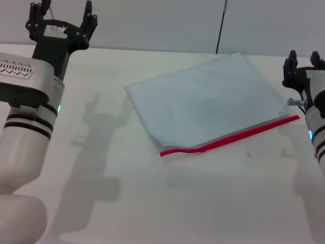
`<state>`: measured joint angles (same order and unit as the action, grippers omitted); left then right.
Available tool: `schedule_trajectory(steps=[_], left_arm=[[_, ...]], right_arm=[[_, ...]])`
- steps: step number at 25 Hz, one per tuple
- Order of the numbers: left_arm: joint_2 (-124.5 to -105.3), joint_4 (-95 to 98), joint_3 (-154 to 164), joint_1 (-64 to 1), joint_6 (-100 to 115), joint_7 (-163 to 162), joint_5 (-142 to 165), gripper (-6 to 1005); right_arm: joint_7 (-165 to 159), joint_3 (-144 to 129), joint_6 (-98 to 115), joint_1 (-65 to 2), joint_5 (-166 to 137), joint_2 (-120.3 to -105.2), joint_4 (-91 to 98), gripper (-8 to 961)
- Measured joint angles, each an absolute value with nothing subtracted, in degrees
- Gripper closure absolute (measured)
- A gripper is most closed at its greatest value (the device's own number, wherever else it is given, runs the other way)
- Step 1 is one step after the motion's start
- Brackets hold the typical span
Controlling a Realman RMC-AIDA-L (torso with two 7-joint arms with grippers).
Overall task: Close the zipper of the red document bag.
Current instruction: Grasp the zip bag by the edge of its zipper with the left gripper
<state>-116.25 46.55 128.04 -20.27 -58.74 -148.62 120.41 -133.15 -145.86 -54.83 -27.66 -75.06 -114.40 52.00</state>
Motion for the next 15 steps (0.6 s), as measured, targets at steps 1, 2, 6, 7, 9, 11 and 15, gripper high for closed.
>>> schedule_trajectory(steps=[1,2,6,7,9,11,15], left_arm=[[-116.25,46.6,128.0,-20.3,-58.7,-148.6,120.4,158],[-116.26,46.6,128.0,-20.3,-58.7,-148.6,120.4,163],[-116.28,46.6,127.8,-20.4,-58.1,-148.6,120.4,180],[-116.28,46.6,127.6,-20.5,-57.2,-148.6,120.4,184],[-116.28,46.6,127.4,-20.6,-56.6,-148.6,120.4,193],[-116.28,46.7,127.3,-20.8,-55.2,-148.6,120.4,201],[-116.23,48.6,126.8,-20.9,-51.6,-148.3,120.4,219]], right_arm=[[-133.1,-145.8,-54.8,-27.7,-75.1,-114.39,51.9,497],[-133.1,-145.8,-54.7,-27.7,-75.1,-114.39,51.9,497],[-133.1,-145.8,-54.7,-27.7,-75.1,-114.37,51.6,497],[-133.1,-145.8,-54.7,-27.7,-75.2,-114.36,51.6,497],[-133.1,-145.9,-54.7,-27.7,-75.3,-114.36,51.6,497],[-133.1,-146.0,-54.7,-27.7,-75.4,-114.35,51.5,497],[-133.0,-145.9,-54.6,-27.6,-75.4,-114.34,51.5,497]])
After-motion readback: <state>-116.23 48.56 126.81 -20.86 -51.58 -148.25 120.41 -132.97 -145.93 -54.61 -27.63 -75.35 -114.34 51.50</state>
